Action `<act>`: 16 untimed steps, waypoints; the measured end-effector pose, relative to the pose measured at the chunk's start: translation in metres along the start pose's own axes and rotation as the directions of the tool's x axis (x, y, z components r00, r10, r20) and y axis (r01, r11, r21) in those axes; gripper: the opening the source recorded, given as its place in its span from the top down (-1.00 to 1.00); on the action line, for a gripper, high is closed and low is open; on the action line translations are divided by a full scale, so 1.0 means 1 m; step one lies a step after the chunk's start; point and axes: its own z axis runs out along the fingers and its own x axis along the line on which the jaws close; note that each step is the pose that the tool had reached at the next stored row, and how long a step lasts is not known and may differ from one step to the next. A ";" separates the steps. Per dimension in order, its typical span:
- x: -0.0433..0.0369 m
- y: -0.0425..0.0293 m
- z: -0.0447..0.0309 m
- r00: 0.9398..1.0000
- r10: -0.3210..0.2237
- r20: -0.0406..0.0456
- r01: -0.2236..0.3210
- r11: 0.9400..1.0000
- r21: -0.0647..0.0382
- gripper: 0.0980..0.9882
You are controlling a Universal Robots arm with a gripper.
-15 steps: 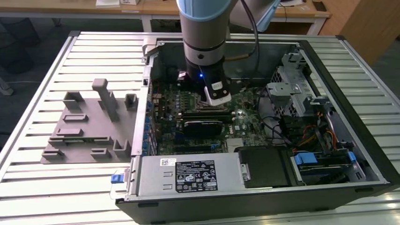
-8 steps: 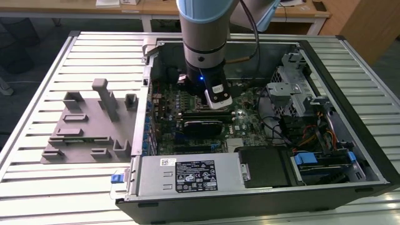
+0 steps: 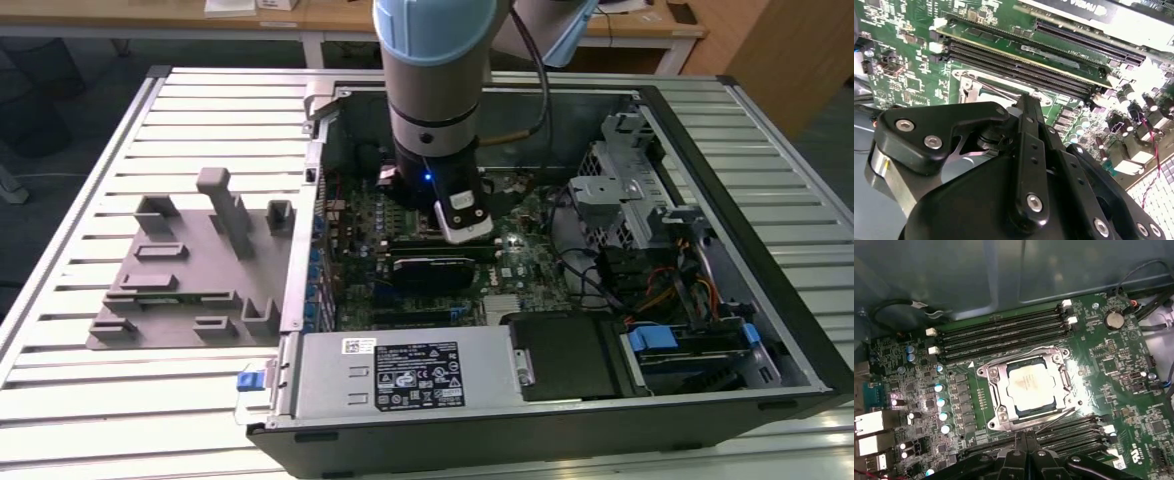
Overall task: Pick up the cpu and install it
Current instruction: 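Install the second cpu locking lever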
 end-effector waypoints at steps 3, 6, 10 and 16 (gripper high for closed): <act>0.0036 -0.0027 0.0026 1.000 0.000 -0.003 0.000 1.000 -0.010 0.98; 0.0083 -0.0056 0.0049 1.000 0.001 -0.006 -0.001 1.000 -0.021 0.98; 0.0100 -0.0112 0.0095 1.000 0.001 -0.007 -0.001 1.000 -0.029 0.98; 0.0138 -0.0158 0.0156 1.000 0.003 -0.016 -0.004 0.998 -0.061 0.98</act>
